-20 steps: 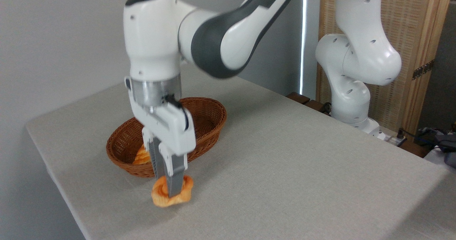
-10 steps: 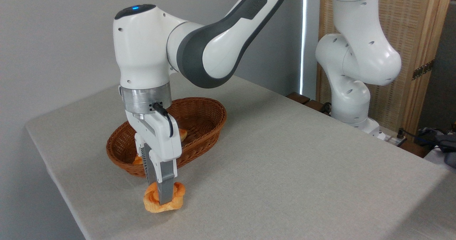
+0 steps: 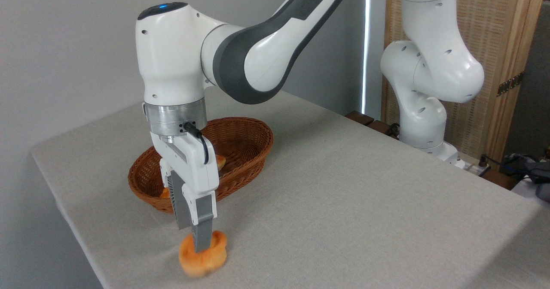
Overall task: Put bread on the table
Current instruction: 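Carry the bun past the basket rim and lower it onto the table, then open the gripper to release the bun on the table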
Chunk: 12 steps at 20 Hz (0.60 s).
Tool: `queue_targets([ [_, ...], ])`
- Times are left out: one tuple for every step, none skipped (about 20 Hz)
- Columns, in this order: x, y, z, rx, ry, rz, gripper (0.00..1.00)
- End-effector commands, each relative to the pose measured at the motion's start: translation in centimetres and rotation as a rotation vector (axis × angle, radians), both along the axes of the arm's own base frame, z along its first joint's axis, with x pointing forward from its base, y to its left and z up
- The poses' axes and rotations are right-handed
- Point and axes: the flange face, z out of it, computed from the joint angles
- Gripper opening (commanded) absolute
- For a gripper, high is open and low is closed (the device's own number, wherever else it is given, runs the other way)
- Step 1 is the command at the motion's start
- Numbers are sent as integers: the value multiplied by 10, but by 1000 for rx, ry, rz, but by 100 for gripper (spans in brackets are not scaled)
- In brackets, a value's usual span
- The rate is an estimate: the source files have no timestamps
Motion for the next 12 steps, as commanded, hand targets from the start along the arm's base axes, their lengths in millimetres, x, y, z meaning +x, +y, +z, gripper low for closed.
queue_targets([
  [2, 3, 2, 15, -9, -4, 100],
  [2, 6, 3, 15, -10, 2, 100],
  [2, 7, 3, 13, -11, 6, 100],
  [2, 7, 7, 11, -17, 9, 100],
  [5, 7, 16, -2, -35, 23, 100],
  [7, 6, 26, -9, -51, 38, 100],
  [7, 7, 32, -29, -60, 71, 100],
  [5, 11, 39, -55, -68, 114, 100],
  [2, 18, 50, -78, -81, 147, 100],
  [-3, 25, 60, -96, -78, 170, 100],
  [-11, 31, 72, -117, -60, 190, 100],
  [-18, 38, 80, -135, -37, 210, 100],
])
